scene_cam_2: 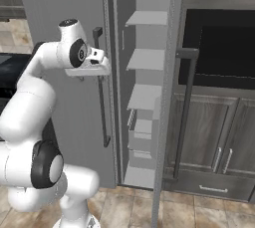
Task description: Retrieve the butter from the fridge and place it on a plate on the dining table. Then retrieve the butter knife by the fridge and place it near the plate.
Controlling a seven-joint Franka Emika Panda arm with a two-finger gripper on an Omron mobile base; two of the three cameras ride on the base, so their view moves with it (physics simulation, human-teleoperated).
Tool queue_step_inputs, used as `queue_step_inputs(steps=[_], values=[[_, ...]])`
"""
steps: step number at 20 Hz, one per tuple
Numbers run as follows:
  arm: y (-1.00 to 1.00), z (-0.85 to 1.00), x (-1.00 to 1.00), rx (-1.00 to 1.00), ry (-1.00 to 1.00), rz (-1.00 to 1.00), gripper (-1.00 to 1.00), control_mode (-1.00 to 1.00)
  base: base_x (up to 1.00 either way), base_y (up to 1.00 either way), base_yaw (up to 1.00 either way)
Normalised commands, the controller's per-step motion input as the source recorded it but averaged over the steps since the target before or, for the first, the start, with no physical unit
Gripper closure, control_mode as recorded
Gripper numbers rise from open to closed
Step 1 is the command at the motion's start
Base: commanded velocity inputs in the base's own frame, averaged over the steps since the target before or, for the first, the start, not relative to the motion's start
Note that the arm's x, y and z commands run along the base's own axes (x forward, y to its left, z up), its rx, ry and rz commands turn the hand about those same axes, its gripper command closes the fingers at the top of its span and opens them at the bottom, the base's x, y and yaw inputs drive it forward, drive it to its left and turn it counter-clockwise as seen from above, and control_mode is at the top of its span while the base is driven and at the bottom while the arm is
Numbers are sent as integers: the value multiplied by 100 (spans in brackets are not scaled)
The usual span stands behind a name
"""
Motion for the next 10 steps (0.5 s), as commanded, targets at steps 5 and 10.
queue_step_inputs(steps=[5, 10], values=[[21, -5, 3, 32, -65, 0, -100, -100, 0, 0, 0], [35, -6, 9, 10, -33, 6, -100, -100, 0, 0, 0]])
